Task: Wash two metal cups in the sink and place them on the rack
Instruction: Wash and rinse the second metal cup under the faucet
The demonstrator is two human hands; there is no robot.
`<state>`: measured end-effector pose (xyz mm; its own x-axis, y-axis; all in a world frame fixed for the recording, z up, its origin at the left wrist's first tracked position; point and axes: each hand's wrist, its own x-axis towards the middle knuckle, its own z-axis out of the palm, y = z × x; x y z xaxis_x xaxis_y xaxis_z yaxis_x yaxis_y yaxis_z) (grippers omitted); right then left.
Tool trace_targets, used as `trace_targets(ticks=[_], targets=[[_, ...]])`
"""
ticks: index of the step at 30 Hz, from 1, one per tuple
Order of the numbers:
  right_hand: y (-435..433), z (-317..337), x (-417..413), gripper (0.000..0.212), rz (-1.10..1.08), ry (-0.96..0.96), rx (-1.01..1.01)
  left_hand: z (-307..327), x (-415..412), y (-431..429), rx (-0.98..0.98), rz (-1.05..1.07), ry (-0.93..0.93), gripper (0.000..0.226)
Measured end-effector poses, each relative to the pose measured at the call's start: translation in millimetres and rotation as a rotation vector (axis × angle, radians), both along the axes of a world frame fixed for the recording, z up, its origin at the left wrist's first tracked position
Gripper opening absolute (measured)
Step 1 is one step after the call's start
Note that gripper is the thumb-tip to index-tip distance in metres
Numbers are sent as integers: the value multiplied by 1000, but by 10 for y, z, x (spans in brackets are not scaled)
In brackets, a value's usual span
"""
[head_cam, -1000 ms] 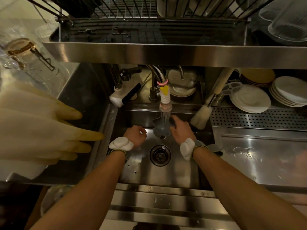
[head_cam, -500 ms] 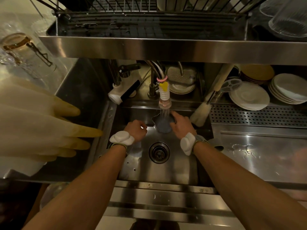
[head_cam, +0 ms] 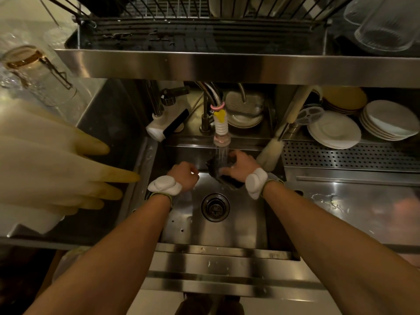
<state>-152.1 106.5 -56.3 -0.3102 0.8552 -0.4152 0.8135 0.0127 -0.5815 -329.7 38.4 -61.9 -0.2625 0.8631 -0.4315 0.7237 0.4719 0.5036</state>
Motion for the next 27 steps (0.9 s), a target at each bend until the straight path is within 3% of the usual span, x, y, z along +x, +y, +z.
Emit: trace_targets(ticks=[3, 11, 19, 27], targets=[[13, 26, 79, 66, 39, -35, -63, 28, 10, -6, 7, -6, 5, 23], [-70, 49, 128, 40, 99, -36, 53, 14, -8, -113, -6, -10, 17, 22], [-56, 75, 52, 24, 201, -199, 76, 4, -60, -152, -17, -27, 7, 22], [-20, 122, -28, 27, 237, -299, 94, 40, -71, -148, -9, -34, -2, 21]])
